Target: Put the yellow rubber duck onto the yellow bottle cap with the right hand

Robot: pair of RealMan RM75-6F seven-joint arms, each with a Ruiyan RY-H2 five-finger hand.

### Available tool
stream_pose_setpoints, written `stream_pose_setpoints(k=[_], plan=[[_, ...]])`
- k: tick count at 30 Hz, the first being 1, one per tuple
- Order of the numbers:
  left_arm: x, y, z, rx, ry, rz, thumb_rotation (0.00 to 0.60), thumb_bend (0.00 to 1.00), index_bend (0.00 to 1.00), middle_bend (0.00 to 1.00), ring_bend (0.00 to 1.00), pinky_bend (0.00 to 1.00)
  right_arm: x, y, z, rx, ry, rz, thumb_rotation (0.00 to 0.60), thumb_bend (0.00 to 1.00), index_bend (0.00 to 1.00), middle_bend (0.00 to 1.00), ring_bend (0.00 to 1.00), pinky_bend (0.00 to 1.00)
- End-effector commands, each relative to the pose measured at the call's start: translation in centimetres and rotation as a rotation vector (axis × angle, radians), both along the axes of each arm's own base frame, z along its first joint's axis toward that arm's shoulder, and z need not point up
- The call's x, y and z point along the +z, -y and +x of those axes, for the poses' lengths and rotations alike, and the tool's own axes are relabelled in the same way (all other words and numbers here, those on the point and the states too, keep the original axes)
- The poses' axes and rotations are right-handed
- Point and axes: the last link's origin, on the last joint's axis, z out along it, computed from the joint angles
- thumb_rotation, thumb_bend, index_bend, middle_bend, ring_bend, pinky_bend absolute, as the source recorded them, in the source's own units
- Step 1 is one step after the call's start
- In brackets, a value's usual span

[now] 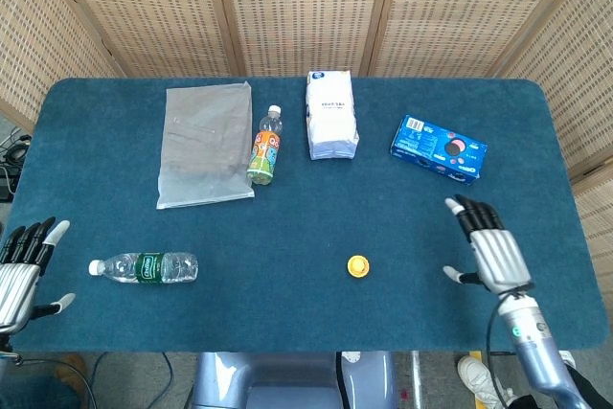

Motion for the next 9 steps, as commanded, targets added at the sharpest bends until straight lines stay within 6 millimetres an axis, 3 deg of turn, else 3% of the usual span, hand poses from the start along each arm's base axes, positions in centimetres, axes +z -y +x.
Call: stream_pose_setpoints(k=[1, 9], plan=[[0.0, 0.2, 0.1, -0.005, -0.002, 0.004, 0.600, 0.00, 0.00, 0.00, 0.00, 0.00, 1.2, -1.6, -2.4, 0.005, -0.036, -0.072, 0.600, 0.00, 0.00, 0.00, 0.00, 0.00], [0.0, 0.6, 0.4, -0.021, -0.004, 0.014, 0.600, 0.00, 0.00, 0.00, 0.00, 0.00, 2.1, -2.1, -3.6, 0.031, -0.058, -0.146, 0.600, 0.00, 0.00, 0.00, 0.00, 0.00]])
